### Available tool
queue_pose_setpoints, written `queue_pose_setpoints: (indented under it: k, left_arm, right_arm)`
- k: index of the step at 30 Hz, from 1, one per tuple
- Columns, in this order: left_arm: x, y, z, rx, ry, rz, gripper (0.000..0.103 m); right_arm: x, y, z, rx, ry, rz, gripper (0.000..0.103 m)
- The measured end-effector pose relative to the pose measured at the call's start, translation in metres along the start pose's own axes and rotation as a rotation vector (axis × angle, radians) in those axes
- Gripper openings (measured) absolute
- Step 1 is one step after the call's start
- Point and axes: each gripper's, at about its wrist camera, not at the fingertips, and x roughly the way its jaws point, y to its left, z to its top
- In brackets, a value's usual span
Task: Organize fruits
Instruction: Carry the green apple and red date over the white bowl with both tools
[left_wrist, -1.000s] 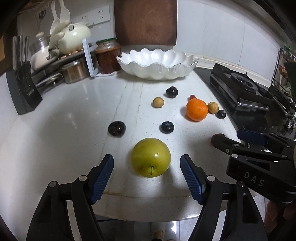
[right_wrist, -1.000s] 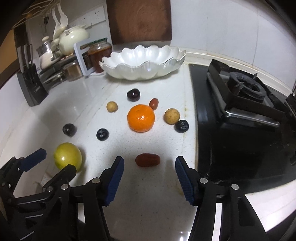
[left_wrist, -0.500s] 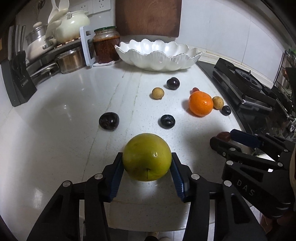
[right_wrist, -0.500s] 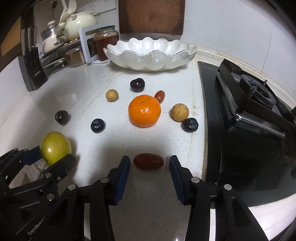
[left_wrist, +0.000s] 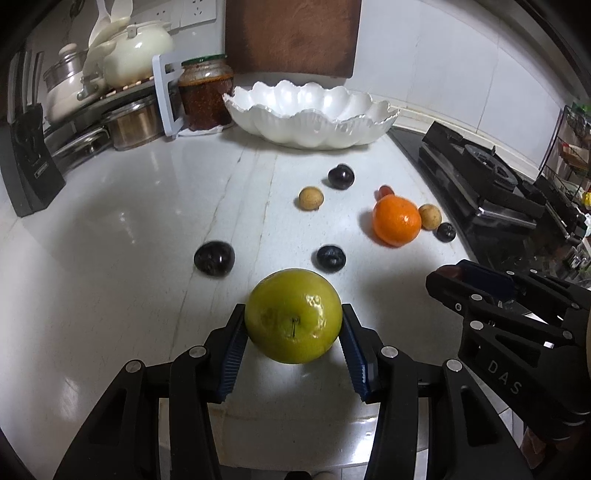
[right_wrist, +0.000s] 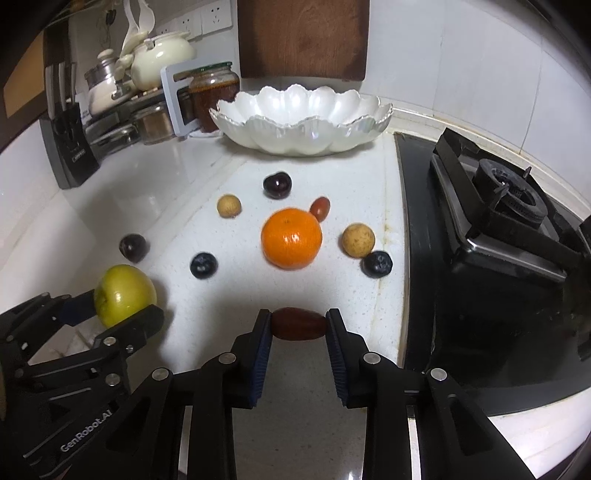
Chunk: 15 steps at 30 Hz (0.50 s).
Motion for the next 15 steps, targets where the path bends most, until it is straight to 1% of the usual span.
queue_pose_setpoints:
  k: [6, 10, 15]
  left_arm:
    - [-0.012, 0.001, 0.015, 0.031, -0.059, -0.009, 0.048]
    - [-0.019, 0.006, 0.029, 0.036, -0.103, -0.019, 0.048]
    - [-0.024, 0.014, 0.047, 0.040, -0.139, -0.034, 0.048]
  right_arm:
    - [-0.008, 0.002, 0.014, 0.005, -0.033, -0.003, 0.031]
    - [-0.015, 0.005, 0.027, 0.010, -0.063, -0.010, 0.031]
    - [-0.021, 0.008, 0.044, 0.019, -0.096, -0.023, 0.031]
